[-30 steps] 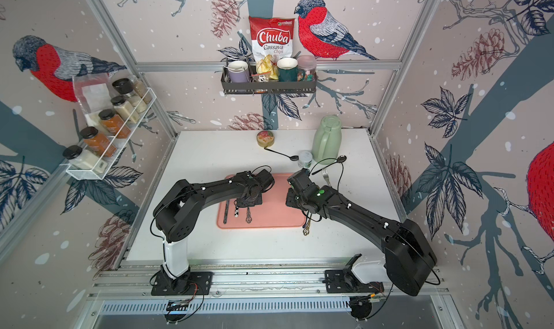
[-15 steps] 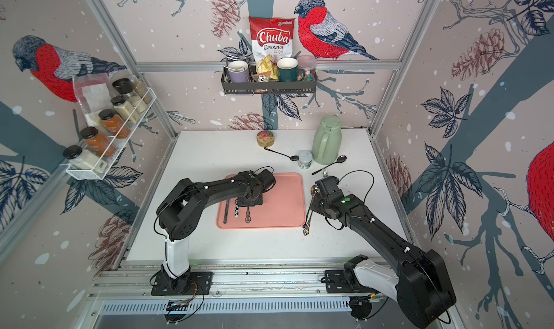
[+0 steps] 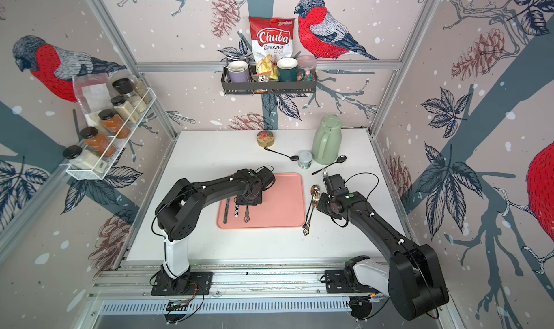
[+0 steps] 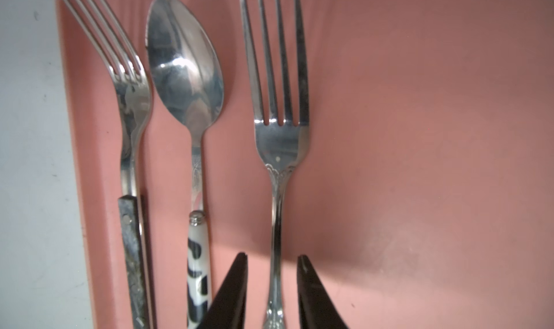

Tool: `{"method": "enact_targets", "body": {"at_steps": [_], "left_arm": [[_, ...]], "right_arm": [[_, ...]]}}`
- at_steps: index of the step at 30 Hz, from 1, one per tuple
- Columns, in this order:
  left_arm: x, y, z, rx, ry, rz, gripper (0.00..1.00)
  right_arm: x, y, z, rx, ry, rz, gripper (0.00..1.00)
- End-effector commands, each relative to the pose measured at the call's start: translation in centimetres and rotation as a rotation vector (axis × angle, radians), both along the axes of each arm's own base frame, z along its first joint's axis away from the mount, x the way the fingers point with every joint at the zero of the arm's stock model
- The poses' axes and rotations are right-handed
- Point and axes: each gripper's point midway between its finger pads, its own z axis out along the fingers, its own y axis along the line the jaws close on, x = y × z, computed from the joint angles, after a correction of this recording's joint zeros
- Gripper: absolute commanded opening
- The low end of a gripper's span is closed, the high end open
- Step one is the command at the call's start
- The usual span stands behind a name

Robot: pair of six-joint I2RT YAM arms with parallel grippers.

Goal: Set the spoon and fork side by side
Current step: Place the fork on the tray, then pick up the spoon from the center of the board.

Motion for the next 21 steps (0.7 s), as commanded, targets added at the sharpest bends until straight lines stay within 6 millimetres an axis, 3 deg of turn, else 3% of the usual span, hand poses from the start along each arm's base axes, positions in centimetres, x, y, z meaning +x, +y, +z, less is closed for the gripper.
{"method": "enact_targets", "body": {"at_steps": [1,13,21], "left_arm": [[0.2,-0.7,2.2,-0.019,-0.040,-0.040,0.32],[0.6,-1.6,12.7,-0.171,-0.281,-0.126,0.37],[-0.5,-0.7,15.2,-0.215,-0.335,-0.162,0.37]], "right_arm": [[0.2,-0.3,0.0,-0.015,0.017,0.015,0.43],[5.1,-4.8,1.9,-0.054,0.019,-0.031,0.44],[9.4,-7.7,2.0,-0.004,0.019,-0.142,0.43]]}}
